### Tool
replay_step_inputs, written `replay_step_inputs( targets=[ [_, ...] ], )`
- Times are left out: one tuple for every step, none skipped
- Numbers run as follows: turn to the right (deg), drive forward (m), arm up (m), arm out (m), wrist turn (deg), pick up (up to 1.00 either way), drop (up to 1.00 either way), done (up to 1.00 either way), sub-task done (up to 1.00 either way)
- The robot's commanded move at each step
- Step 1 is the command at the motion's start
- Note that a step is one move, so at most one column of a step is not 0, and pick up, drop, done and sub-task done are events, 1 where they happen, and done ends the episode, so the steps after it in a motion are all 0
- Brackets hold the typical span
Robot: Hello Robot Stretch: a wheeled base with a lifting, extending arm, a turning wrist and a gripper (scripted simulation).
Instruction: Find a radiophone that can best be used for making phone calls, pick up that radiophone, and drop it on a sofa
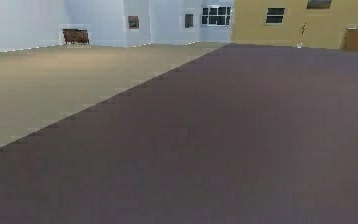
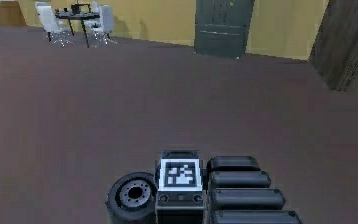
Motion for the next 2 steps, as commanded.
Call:
replay_step_inputs(
  targets=[
    [-3.0, 0.00, 0.00, 0.00, 0.0, 0.00, 0.00, 0.00, 0.00],
    [0.0, 0.30, 0.00, 0.00, 0.0, 0.00, 0.00, 0.00, 0.00]
  ],
)
